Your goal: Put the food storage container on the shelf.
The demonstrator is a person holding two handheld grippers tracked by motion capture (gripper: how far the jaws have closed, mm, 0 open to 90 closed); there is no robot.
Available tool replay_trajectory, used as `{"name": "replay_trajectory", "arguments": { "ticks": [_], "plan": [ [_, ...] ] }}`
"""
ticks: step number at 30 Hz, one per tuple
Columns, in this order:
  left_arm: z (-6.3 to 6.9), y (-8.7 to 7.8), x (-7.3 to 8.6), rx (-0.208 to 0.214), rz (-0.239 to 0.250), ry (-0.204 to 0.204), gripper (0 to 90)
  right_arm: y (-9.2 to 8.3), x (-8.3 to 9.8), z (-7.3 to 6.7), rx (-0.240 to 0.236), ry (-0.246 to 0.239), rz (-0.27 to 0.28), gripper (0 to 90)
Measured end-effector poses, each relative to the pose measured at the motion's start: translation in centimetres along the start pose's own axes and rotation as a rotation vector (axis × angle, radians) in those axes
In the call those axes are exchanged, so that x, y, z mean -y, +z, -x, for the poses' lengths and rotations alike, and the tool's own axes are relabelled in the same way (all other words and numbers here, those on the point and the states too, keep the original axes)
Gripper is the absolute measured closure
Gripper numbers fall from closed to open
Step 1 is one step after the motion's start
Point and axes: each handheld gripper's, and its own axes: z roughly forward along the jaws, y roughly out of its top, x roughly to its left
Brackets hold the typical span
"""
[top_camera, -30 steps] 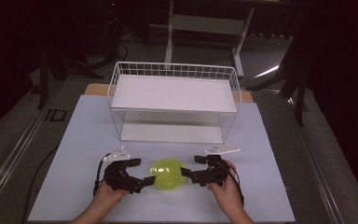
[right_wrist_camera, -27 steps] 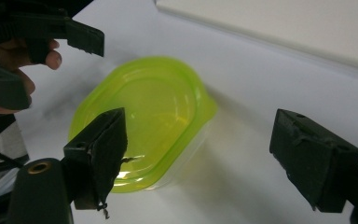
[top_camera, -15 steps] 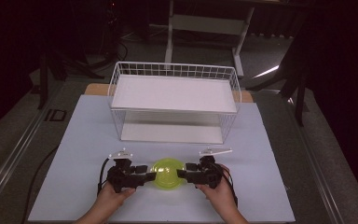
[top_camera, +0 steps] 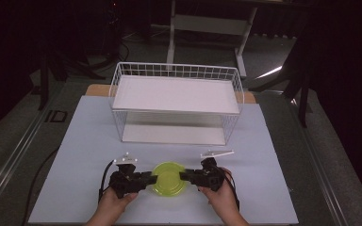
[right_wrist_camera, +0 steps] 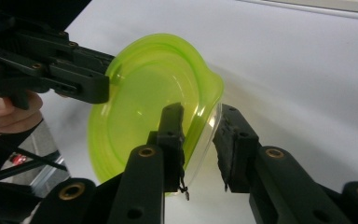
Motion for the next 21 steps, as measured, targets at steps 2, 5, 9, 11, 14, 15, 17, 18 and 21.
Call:
{"name": "replay_trajectory", "arguments": {
  "ticks": [2,5,9,11,14,15,17,18,21],
  "plan": [
    [0.2,-0.2,0.0,-0.017,-0.008,-0.022,72.2,-0.1,0.0,-0.4,-0.008,-0.013,0.003,74.8],
    [0.4,-0.5,0.1,0.002,-0.017,-0.048,75.9,-0.3,0.0,-1.1,-0.013,-0.015,0.002,78.0],
    [0.9,-0.9,0.0,0.007,-0.016,-0.039,80.3,-0.5,0.0,-1.7,0.032,-0.050,-0.011,80.6],
    [0.8,-1.1,-0.3,0.016,-0.016,-0.033,81.0,-0.5,0.0,-1.6,0.031,-0.034,-0.007,80.7],
    [0.7,-1.2,-1.0,0.026,-0.005,-0.025,81.7,-0.7,0.0,-1.7,0.039,-0.033,0.008,80.7],
    [0.7,-1.2,-1.3,0.029,0.005,-0.018,81.7,-0.9,-0.1,-1.7,0.042,-0.032,0.016,80.8],
    [0.7,-1.3,-1.9,0.034,0.027,0.000,81.7,-1.3,-0.4,-1.6,0.042,-0.029,0.041,80.7],
    [0.8,-1.3,-2.1,0.035,0.045,0.018,81.8,-1.4,-0.6,-1.5,0.044,-0.029,0.051,80.7],
    [0.6,-1.1,-3.0,0.043,0.065,0.038,81.9,-1.9,-1.1,-1.1,0.052,-0.022,0.080,80.7]
  ]
}}
